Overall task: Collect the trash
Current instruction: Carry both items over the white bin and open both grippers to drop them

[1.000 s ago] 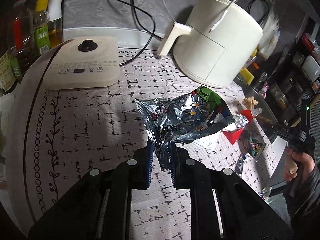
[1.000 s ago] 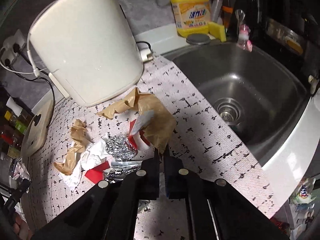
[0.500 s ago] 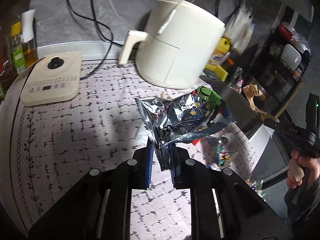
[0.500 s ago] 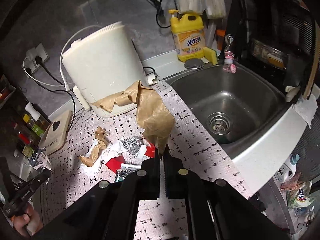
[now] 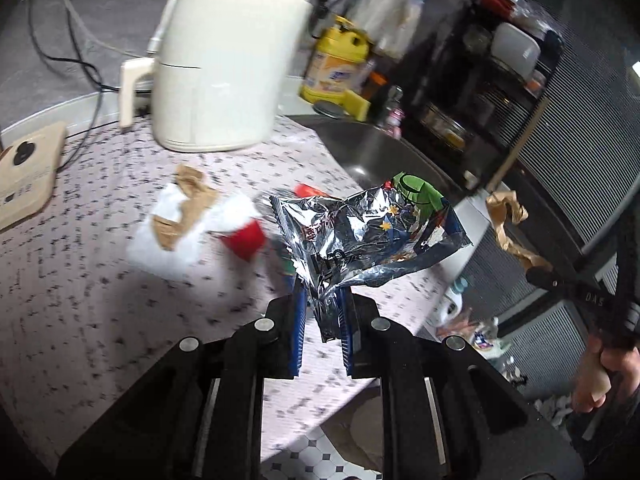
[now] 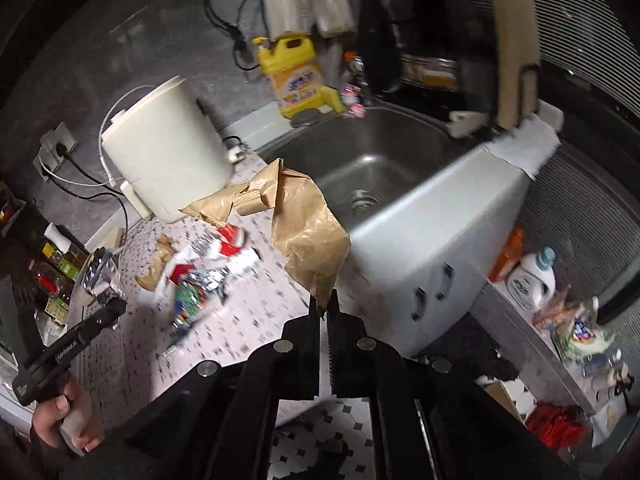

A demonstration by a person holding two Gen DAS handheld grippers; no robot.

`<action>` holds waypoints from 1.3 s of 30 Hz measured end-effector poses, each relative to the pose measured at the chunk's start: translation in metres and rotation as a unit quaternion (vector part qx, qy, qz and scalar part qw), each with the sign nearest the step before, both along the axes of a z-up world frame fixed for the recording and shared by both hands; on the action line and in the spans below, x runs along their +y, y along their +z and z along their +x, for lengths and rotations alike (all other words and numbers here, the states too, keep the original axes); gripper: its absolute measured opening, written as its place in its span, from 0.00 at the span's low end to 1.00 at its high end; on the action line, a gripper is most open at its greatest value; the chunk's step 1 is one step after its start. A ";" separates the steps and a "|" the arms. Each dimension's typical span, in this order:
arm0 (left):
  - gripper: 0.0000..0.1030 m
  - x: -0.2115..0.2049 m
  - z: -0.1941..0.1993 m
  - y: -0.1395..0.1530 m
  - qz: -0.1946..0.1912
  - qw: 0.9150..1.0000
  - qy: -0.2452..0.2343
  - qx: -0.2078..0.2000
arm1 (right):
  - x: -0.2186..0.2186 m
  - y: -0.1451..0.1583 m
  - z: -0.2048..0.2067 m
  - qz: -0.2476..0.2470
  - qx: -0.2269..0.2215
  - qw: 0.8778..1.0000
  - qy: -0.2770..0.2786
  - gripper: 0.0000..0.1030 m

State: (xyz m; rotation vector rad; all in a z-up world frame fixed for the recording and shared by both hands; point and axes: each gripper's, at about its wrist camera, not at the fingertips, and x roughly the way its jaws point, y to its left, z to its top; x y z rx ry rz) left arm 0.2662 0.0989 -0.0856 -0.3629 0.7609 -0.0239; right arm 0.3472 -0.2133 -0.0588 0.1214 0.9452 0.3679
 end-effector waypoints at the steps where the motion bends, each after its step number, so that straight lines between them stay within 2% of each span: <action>1: 0.15 -0.011 0.002 -0.001 -0.001 1.000 -0.009 0.002 | -0.010 -0.002 -0.005 -0.002 0.003 1.000 -0.006 0.04; 10: 0.15 -0.097 -0.001 -0.022 0.000 0.997 -0.077 0.033 | -0.117 -0.043 -0.058 -0.019 0.051 0.996 -0.070 0.04; 14: 0.15 -0.129 -0.006 -0.035 0.007 0.994 -0.099 0.053 | -0.155 -0.071 -0.082 -0.016 0.084 0.992 -0.093 0.04; 21: 0.15 -0.175 -0.018 -0.064 0.016 0.988 -0.122 0.094 | -0.192 -0.119 -0.114 -0.012 0.143 0.984 -0.106 0.05; 24: 0.15 -0.194 -0.026 -0.077 0.018 0.986 -0.127 0.108 | -0.201 -0.139 -0.122 -0.013 0.167 0.980 -0.106 0.08; 25: 0.15 -0.199 -0.028 -0.081 0.018 0.985 -0.128 0.112 | -0.202 -0.147 -0.124 -0.011 0.178 0.979 -0.104 0.10; 26: 0.15 -0.203 -0.032 -0.085 0.017 0.985 -0.129 0.116 | -0.205 -0.157 -0.126 -0.011 0.193 0.976 -0.101 0.25; 27: 0.15 -0.208 -0.034 -0.089 0.016 0.984 -0.130 0.121 | -0.208 -0.164 -0.127 -0.009 0.200 0.974 -0.102 0.50; 28: 0.15 -0.212 -0.037 -0.093 0.014 0.983 -0.131 0.126 | -0.212 -0.170 -0.131 -0.010 0.201 0.973 -0.109 0.56; 33: 0.15 -0.237 -0.044 -0.116 0.015 0.978 -0.143 0.152 | -0.234 -0.186 -0.145 -0.002 0.210 0.970 -0.123 0.55; 39: 0.15 -0.272 -0.044 -0.138 0.011 0.969 -0.173 0.174 | -0.269 -0.179 -0.164 -0.003 0.204 0.967 -0.149 0.55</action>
